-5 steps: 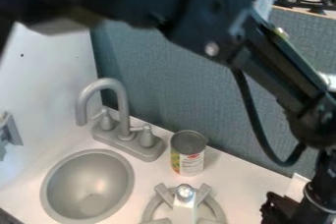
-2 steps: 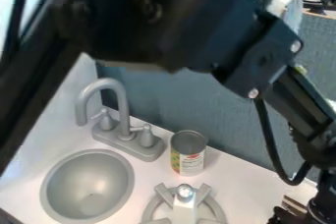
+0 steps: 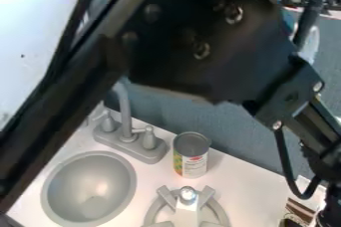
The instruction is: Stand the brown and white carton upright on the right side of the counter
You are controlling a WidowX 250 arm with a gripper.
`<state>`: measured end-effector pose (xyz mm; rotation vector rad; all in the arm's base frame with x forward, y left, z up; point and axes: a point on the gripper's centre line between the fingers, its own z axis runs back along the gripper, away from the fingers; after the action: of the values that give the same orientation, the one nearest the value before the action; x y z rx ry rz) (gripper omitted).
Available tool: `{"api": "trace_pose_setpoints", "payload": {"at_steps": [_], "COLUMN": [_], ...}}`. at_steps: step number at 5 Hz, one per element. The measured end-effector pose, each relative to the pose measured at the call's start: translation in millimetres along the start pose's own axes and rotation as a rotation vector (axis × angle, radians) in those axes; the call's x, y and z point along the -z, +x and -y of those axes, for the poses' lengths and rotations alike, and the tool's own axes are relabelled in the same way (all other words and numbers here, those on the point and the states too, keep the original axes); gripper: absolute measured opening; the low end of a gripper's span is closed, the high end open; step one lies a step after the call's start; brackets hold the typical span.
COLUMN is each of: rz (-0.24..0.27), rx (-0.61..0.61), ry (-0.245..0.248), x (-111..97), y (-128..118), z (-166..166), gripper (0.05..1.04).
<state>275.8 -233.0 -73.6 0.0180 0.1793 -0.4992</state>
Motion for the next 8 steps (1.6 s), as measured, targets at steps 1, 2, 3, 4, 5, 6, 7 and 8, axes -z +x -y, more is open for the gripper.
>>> {"api": "trace_pose_setpoints", "payload": {"at_steps": [1, 2, 3, 4, 5, 6, 7, 8], "rz": [0.008, 0.025, 0.038, 0.083, 0.072, -0.01, -0.113, -0.103], "rx": [-0.006, -0.031, -0.046, -0.037, -0.115, -0.212, -0.326, -0.352], "ry": [-0.002, -0.002, -0.004, -0.005, 0.017, 0.009, 0.003, -0.001], "x": [7.6, 11.6, 9.9, -22.0, -47.5, -37.1, -15.4, -1.1], "y": [4.4, 3.7, -2.4, -11.5, -42.0, -76.7, -111.2, -120.0], "z": [0.4, -0.4, -1.6, -2.4, -10.4, -24.4, -48.7, -60.0], "gripper": [0.949, 0.677, 0.564, 0.544, 0.544, 0.544, 0.544, 0.544]}}
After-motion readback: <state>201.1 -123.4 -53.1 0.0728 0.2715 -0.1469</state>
